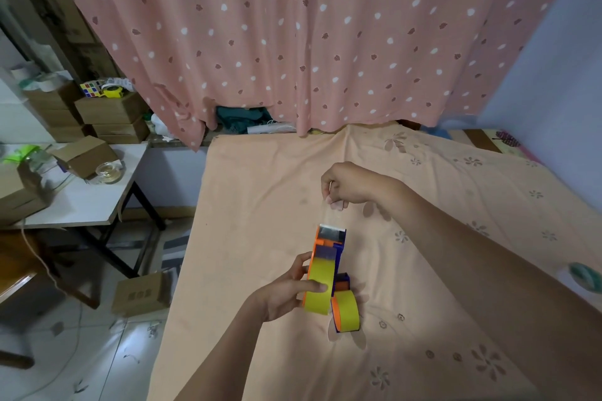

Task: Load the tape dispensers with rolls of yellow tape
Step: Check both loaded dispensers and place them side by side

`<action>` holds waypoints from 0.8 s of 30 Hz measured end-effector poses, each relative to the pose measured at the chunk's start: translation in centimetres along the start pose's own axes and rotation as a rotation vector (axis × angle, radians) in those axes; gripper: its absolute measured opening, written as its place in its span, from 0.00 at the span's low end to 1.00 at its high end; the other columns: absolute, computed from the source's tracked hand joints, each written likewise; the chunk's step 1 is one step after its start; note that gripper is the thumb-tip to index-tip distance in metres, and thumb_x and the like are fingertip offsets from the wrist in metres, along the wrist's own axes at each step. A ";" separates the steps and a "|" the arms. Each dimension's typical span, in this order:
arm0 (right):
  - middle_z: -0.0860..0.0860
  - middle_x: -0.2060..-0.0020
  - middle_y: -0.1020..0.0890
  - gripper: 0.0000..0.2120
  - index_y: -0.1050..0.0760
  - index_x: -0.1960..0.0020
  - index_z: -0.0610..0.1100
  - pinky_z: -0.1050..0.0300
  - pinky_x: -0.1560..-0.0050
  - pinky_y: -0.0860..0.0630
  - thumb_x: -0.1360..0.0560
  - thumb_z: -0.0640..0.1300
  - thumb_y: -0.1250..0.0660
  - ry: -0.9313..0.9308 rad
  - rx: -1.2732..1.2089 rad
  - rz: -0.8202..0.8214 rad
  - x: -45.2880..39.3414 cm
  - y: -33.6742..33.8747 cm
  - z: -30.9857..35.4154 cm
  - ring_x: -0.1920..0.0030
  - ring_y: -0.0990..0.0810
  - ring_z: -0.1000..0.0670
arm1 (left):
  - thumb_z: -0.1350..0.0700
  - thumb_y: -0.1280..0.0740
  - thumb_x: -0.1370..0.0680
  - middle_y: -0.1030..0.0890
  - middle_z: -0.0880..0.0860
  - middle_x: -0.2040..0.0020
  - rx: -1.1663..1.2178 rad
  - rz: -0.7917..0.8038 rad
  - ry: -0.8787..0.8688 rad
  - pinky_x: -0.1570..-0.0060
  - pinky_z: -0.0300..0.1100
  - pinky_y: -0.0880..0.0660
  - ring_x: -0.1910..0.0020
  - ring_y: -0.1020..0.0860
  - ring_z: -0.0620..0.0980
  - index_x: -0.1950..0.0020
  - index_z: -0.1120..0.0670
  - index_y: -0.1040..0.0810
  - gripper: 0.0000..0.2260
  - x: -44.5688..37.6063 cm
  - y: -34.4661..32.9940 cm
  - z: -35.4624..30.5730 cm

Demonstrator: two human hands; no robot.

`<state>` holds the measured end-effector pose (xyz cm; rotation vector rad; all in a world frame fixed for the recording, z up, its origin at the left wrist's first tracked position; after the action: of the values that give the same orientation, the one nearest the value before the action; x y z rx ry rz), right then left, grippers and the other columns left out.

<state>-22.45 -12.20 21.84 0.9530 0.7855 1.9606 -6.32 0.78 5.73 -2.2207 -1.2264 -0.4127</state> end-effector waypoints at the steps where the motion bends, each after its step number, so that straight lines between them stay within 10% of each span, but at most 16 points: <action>1: 0.43 0.69 0.17 0.02 0.22 0.57 0.36 0.53 0.60 0.18 0.25 0.31 0.32 -0.003 -0.019 -0.009 0.0 0.1 -0.4 0.68 0.18 0.47 | 0.61 0.26 0.29 0.28 0.57 0.27 0.037 0.004 0.000 0.36 0.57 0.25 0.30 0.25 0.59 0.26 0.42 0.35 0.35 0.1 0.2 0.2; 19: 0.34 0.61 0.15 0.05 0.21 0.51 0.32 0.53 0.59 0.17 0.24 0.34 0.31 -0.173 -0.224 -0.103 -1.1 0.4 -4.2 0.65 0.17 0.43 | 0.61 0.26 0.30 0.29 0.59 0.25 0.004 0.210 0.024 0.33 0.57 0.29 0.32 0.25 0.57 0.23 0.43 0.37 0.39 1.3 1.6 -0.7; 24: 0.40 0.65 0.19 0.10 0.29 0.50 0.44 0.58 0.68 0.19 0.24 0.32 0.32 -0.219 -0.431 0.025 -0.4 -0.1 -4.9 0.70 0.19 0.47 | 0.55 0.20 0.33 0.17 0.55 0.38 0.157 0.296 -0.007 0.44 0.48 0.21 0.41 0.18 0.54 0.28 0.54 0.32 0.37 2.1 2.4 -0.5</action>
<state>-26.30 -13.39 19.01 0.8929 0.2135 1.8993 -3.22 0.86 6.41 -2.2217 -0.8812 -0.1840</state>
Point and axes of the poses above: each hand's wrist, its own x-axis away from the middle knuckle, its own y-axis out of the back of the hand, z = x × y, the point moved 2 cm from there along -x, towards the middle knuckle
